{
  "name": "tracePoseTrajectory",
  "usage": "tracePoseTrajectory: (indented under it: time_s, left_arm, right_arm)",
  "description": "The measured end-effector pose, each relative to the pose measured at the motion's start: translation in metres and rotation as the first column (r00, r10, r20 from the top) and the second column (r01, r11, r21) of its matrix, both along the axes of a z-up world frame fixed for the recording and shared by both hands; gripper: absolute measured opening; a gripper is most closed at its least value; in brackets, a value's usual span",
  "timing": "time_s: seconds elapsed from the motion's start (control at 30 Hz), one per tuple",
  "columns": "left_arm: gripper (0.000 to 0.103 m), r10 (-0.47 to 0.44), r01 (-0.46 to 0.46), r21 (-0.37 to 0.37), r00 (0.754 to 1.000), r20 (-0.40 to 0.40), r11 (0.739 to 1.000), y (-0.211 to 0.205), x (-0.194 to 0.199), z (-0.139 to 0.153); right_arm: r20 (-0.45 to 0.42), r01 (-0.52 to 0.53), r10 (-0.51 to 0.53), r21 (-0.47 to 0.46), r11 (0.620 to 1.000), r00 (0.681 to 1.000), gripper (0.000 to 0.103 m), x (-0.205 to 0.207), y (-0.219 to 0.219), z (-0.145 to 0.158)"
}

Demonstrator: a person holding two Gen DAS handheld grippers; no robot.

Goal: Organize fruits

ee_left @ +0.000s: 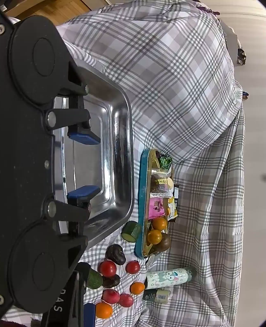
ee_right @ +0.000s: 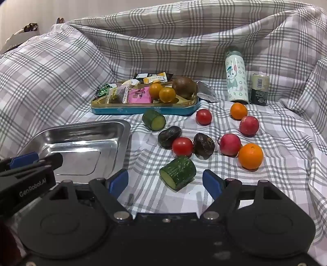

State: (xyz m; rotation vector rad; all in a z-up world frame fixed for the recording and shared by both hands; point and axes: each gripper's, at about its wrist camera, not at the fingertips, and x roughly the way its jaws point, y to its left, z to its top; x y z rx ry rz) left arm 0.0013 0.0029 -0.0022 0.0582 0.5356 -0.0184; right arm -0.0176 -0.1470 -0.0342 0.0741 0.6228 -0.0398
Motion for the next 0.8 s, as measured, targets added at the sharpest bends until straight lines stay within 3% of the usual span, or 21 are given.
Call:
tracePoseTrajectory:
  time_s: [0.8]
  left_arm:
    - [0.054,0.001,-0.001,-0.005,1.0,-0.004,1.0,-0.0002,-0.0001,0.0]
  right_arm:
    - [0.009,-0.012,0.012,-0.025,1.0,1.0,0.082,-0.002,0.0064,0.0002]
